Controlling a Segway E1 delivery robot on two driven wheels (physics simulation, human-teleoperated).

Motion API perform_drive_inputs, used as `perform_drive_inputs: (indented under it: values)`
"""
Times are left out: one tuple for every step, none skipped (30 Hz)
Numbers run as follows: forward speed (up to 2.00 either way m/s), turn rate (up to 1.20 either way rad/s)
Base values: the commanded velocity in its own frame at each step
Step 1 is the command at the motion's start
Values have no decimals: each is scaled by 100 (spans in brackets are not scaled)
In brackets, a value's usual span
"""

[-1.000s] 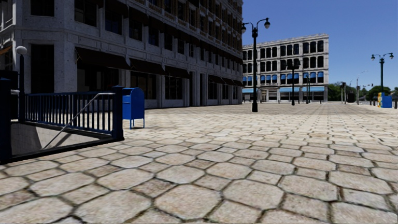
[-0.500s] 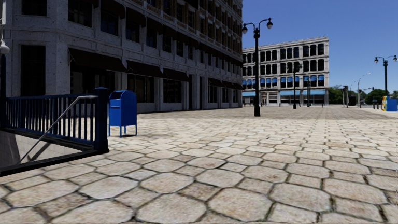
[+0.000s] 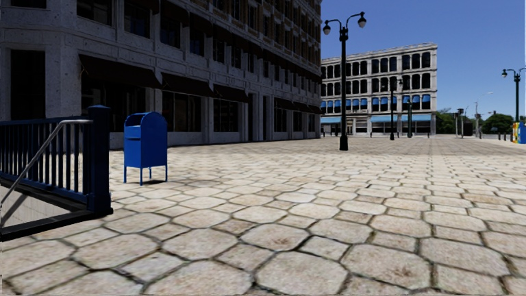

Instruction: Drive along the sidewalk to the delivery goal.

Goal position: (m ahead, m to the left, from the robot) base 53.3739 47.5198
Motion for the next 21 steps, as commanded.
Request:
perform_drive_inputs:
  values:
    - [200,0]
    - [200,0]
    - [200,0]
    - [200,0]
    - [200,0]
    - [200,0]
    - [200,0]
    - [200,0]
    - [200,0]
    - [200,0]
    - [200,0]
    - [200,0]
    - [200,0]
    - [200,0]
    - [200,0]
    - [200,0]
    - [200,0]
    - [200,0]
    - [200,0]
    - [200,0]
    - [200,0]
